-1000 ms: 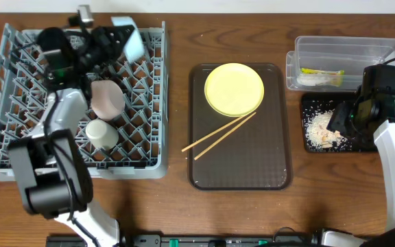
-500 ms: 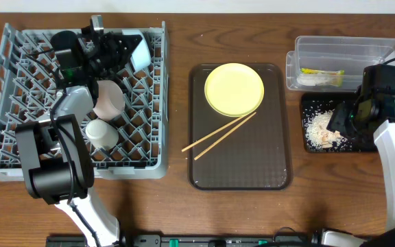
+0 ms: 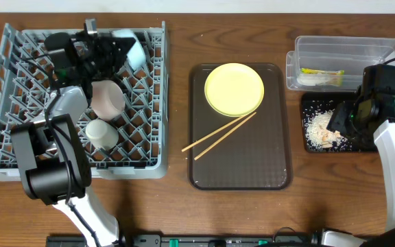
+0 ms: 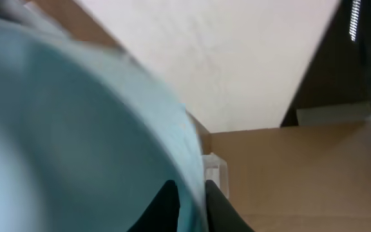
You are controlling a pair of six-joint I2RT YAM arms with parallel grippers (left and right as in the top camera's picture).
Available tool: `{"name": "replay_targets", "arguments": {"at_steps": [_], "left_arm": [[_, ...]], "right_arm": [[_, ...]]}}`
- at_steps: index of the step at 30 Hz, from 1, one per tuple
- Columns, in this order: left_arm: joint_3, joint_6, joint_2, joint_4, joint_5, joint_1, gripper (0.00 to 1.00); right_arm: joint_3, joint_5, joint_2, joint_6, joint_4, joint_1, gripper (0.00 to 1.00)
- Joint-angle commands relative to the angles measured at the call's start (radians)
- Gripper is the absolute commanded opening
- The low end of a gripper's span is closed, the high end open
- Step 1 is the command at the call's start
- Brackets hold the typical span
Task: Sort waste into correct bins and load items into the dishwasher rack
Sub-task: 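Carry the light-blue bowl with the left gripper and place it in the rack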
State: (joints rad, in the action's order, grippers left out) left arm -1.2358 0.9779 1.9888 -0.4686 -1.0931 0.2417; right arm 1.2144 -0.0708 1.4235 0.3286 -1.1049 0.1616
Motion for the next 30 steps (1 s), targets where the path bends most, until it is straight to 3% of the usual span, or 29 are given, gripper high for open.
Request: {"name": "replay_targets", "arguments": {"at_steps": [1,5,13,18,20,23,30], "left_arm": [[-0.005,-0.042,0.018,0.024,-0.002,0.032,0.26],[-0.005,-0.041,0.016,0.020,-0.023,0.067,0.32],[-0.005,-0.037,0.014,0.019,-0.109,0.114,0.33],[-0.005,-0.038,0.002,0.019,-0.138,0.114,0.47],[-0.005,-0.038,-0.010,0.019,-0.133,0.115,0.65],[-0.005,-0.039,-0.027,0.019,-0.120,0.118,0.79],[-0.005,-0.043,-0.057,0.027,-0.079,0.133,0.86]], "right_arm": [[0.003,0.000,-0.019,-0.009,-0.003,0.013,0.59],[0.003,0.000,-0.019,-0.012,-0.003,0.013,0.59],[0.003,0.000,-0.019,-0.012,-0.002,0.013,0.59],[0.003,0.000,-0.019,-0.012,-0.003,0.013,0.59],[0.003,0.000,-0.019,-0.012,-0.003,0.013,0.59],[0.003,0.000,-0.019,-0.012,-0.003,0.013,0.59],[0.003,0.000,-0.019,-0.012,-0.003,0.013,0.59]]}}
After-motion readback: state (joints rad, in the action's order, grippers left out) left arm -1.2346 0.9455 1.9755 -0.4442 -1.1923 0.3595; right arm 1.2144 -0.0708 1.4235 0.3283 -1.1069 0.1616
